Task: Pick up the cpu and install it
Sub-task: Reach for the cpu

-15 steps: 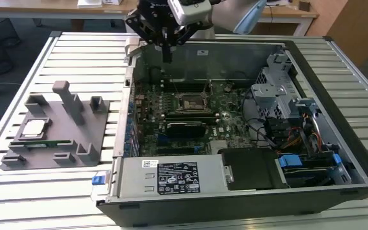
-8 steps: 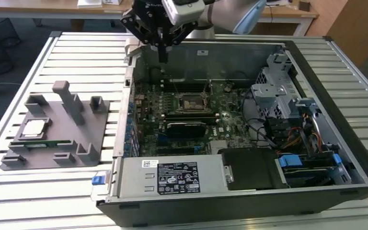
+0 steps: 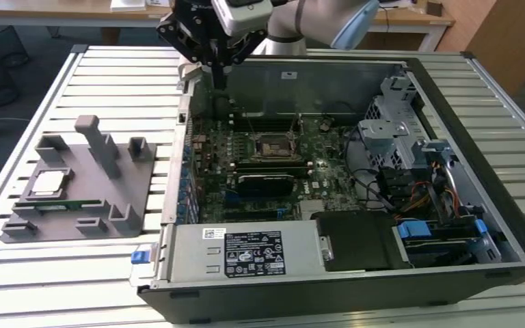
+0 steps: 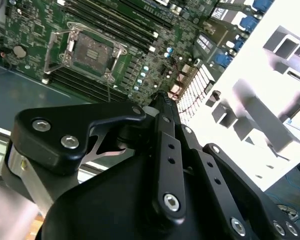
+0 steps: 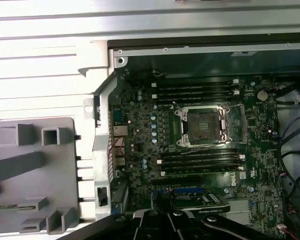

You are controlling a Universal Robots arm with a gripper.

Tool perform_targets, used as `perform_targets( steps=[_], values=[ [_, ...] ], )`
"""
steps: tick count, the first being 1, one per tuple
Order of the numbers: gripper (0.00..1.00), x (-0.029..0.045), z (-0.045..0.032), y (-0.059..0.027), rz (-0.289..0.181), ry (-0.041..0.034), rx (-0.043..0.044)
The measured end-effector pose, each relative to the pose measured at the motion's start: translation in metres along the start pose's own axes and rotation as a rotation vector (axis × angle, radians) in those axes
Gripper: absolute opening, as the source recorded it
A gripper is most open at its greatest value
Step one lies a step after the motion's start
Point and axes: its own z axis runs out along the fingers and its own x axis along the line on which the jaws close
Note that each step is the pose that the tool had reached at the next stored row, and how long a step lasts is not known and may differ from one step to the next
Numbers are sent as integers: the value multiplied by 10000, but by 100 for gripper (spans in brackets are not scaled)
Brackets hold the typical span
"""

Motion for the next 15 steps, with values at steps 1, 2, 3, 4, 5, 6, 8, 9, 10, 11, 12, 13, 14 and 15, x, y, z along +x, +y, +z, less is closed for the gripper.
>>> perform_targets(
  steps=[1, 2, 3, 4, 5, 6, 8, 9, 10, 11, 12, 13, 14, 15],
  values=[
    [11, 24, 0, -1, 0, 0, 1],
    [11, 49, 0, -2, 0, 0, 0],
    [11, 74, 0, -3, -1, -1, 0],
    [11, 96, 0, -4, -2, 0, 0],
    [11, 118, 0, -5, -1, 0, 1],
    [11, 140, 1, -6, -1, 0, 0],
    [11, 186, 2, -8, 0, 0, 1],
    [11, 208, 3, -10, 0, 0, 1],
    [11, 232, 4, -11, -1, 0, 0],
    [11, 254, 5, -12, -1, 0, 0],
    [11, 275, 5, -13, -1, 0, 1],
    [11, 296, 5, -15, -2, 0, 1],
    [11, 318, 6, -16, 0, 1, 1],
    [11, 339, 7, -17, 0, 0, 1]
  ],
)
